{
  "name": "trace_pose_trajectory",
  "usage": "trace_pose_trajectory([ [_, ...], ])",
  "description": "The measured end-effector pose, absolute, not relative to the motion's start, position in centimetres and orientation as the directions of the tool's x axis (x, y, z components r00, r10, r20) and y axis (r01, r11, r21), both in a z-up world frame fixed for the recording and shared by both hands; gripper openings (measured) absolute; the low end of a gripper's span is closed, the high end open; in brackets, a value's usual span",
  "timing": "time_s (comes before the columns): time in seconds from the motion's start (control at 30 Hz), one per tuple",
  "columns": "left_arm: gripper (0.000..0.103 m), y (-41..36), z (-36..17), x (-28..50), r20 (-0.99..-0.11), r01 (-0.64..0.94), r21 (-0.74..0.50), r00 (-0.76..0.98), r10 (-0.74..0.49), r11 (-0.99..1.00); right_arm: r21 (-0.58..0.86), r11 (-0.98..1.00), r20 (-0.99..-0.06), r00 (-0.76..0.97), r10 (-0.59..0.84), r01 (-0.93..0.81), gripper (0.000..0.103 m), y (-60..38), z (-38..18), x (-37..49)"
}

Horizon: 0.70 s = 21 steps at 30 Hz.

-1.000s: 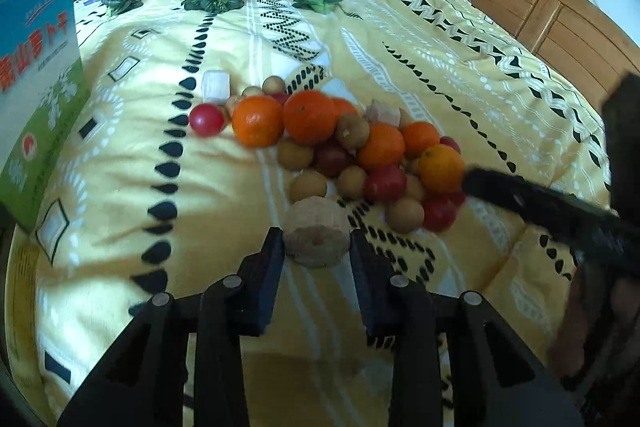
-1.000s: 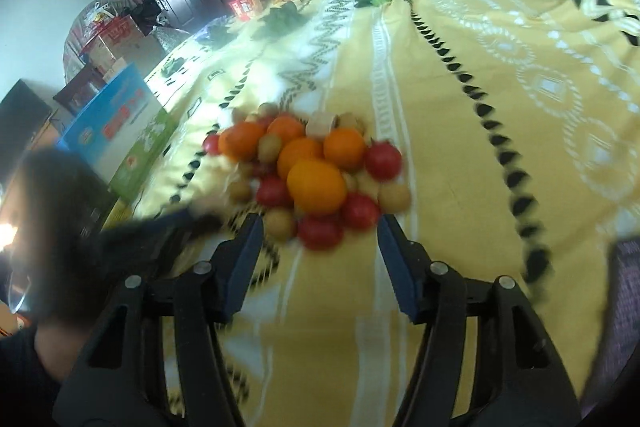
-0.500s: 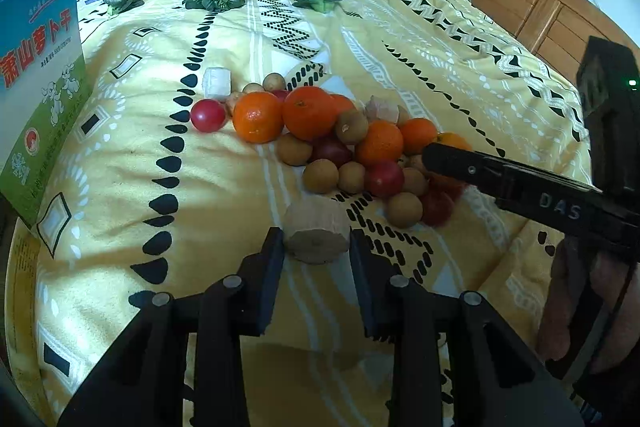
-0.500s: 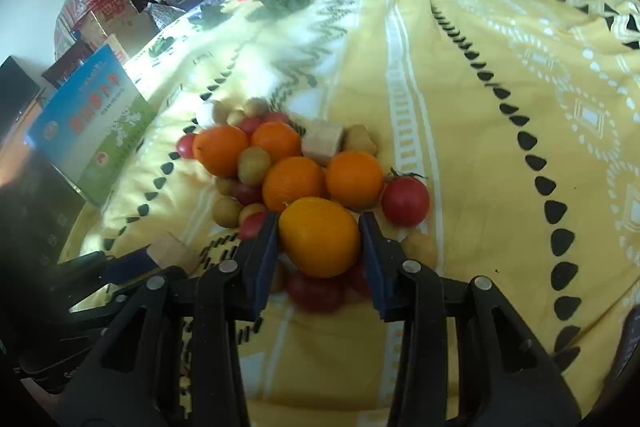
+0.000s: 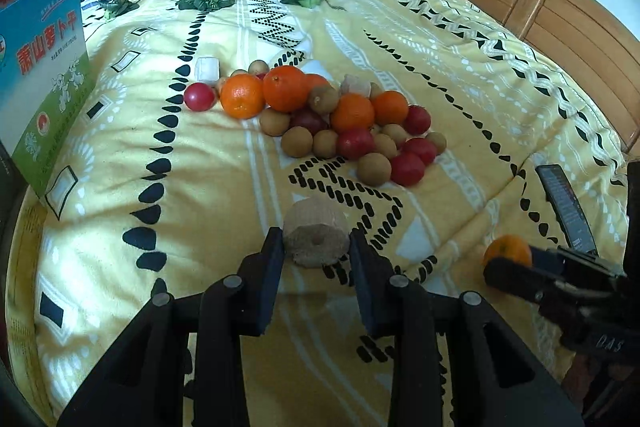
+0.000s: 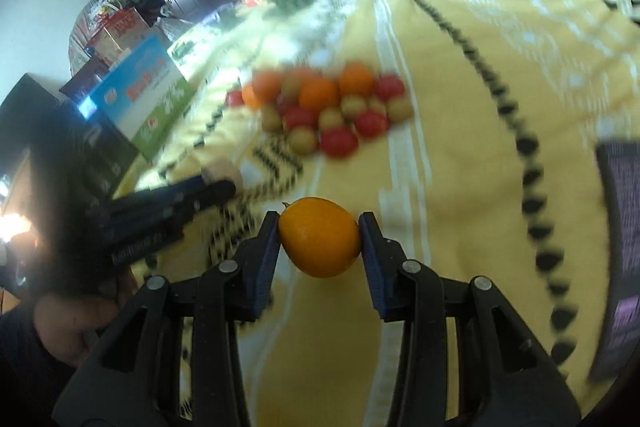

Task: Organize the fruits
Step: 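Lift both held pieces and carry them over the steel bowl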

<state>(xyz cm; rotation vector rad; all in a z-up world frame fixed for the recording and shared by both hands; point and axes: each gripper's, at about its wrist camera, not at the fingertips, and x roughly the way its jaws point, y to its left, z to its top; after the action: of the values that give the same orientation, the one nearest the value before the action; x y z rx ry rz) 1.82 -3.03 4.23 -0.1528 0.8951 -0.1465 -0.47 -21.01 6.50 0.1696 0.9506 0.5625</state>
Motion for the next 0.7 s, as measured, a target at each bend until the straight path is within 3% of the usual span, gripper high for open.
trace_pose_trajectory([
  [0.7, 0.033, -4.6, 7.5, -0.2, -0.734, 0.100, -0.170, 0.651, -0.194, 0.980, 0.365, 0.845, -0.704, 0.478, 0.525, -0.391, 0.040, -21.3, 7.4, -2.3],
])
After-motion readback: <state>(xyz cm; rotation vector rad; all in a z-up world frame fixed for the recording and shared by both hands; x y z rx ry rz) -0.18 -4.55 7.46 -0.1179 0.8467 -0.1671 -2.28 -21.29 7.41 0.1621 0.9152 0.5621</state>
